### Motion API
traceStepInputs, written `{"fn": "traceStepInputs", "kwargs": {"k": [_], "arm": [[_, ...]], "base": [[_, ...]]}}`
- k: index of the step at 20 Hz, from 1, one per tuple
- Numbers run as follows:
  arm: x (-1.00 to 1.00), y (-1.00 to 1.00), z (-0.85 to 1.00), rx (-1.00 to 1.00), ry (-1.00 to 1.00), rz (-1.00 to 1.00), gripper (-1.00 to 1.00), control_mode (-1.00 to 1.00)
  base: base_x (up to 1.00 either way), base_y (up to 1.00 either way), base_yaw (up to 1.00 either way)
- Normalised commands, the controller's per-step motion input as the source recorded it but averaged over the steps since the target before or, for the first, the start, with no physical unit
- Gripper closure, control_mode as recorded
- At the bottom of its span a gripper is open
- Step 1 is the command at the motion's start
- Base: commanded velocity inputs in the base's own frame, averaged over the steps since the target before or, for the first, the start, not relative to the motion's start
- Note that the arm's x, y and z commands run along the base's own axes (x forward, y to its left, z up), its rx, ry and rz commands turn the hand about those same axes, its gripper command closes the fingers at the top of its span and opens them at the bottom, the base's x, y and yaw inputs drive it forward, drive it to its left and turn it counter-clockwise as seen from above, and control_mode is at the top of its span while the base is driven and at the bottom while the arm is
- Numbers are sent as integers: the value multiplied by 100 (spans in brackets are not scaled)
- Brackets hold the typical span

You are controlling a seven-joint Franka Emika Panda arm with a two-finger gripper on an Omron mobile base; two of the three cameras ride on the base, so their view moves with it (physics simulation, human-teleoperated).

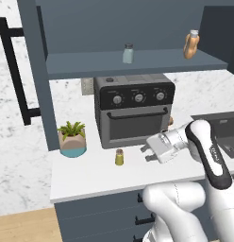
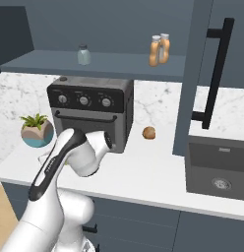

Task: Put the shaker and condiment bottle from the counter next to their counterparts in the cabinet.

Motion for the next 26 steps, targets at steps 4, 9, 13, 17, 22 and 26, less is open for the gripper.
{"fn": "traceStepInputs", "kwargs": {"k": [4,9,13,17,22,26], "arm": [[18,11,-12,0,-14,21,-100,-100],[29,6,-32,0,-26,28,-100,-100],[10,0,-5,0,-17,11,-100,-100],[0,-1,0,0,0,0,-100,-100],[32,0,0,1,3,-3,-100,-100],[59,0,0,0,11,-20,-100,-100]], "base": [[0,0,0],[0,0,0],[0,0,0],[0,0,0],[0,0,0],[0,0,0]]}}
